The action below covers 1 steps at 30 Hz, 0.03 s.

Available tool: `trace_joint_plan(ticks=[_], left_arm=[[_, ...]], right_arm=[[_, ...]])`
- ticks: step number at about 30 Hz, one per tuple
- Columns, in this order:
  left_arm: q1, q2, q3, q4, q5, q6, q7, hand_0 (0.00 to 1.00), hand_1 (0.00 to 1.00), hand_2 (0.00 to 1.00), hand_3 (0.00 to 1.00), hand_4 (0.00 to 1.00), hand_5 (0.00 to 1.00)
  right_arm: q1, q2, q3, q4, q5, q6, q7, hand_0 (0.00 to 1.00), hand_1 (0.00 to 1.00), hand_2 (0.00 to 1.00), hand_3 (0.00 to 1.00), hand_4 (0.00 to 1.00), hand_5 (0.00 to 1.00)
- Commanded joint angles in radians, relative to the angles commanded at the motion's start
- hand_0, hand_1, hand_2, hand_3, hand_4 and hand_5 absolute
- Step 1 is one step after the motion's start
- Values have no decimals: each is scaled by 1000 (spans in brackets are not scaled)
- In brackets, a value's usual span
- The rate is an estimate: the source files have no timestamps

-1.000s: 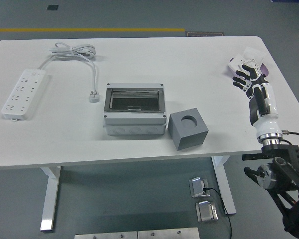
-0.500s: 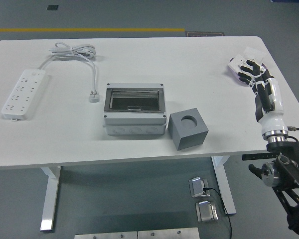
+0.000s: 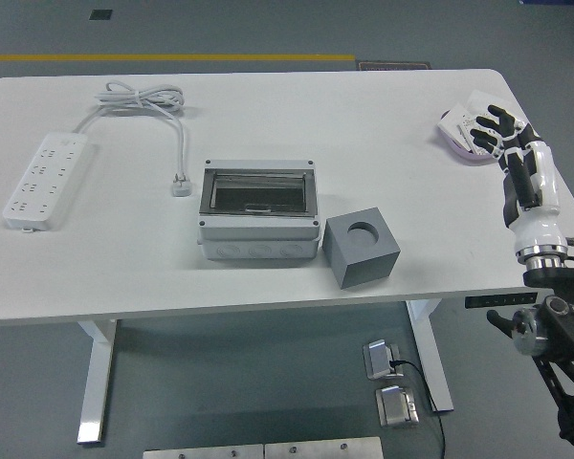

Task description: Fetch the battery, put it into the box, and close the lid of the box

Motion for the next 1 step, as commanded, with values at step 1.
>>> trace_joint_plan(ticks=[1], left_arm=[[0, 0, 1, 0, -2, 0, -1, 639, 655, 559, 536, 373, 2]], right_arm=[[3, 0, 0, 0, -12, -7, -10, 747, 692, 726, 744, 859, 789]])
